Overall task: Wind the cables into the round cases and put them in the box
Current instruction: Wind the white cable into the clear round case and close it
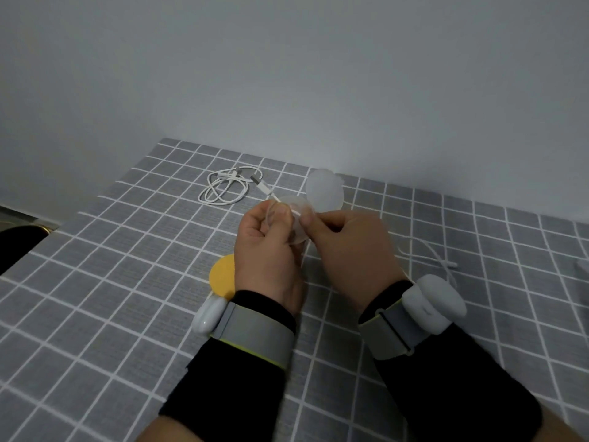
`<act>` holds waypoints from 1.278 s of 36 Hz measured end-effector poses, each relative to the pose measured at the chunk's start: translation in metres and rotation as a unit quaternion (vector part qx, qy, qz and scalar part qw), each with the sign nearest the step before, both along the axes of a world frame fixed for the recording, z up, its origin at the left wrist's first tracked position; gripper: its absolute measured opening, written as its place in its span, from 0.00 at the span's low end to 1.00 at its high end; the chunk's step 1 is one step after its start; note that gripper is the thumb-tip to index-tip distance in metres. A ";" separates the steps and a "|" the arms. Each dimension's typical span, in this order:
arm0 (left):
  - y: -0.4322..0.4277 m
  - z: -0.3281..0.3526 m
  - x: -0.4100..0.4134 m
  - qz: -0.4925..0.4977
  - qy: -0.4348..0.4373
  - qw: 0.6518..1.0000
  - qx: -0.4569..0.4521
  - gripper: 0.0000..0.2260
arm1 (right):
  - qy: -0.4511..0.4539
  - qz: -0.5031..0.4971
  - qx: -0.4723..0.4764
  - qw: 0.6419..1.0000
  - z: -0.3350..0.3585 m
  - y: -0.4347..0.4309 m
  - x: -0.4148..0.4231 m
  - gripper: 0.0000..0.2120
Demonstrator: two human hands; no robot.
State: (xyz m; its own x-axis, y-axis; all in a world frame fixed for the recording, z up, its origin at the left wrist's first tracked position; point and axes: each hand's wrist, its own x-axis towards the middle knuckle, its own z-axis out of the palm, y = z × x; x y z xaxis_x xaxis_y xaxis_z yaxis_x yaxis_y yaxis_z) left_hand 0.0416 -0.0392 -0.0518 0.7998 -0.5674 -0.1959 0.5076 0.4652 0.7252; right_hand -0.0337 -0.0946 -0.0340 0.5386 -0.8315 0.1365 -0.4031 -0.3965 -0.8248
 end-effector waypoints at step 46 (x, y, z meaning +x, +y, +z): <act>0.011 0.008 -0.018 -0.265 -0.295 0.908 0.138 0.08 | 0.054 0.144 -0.035 0.987 0.050 -0.060 -0.058 0.05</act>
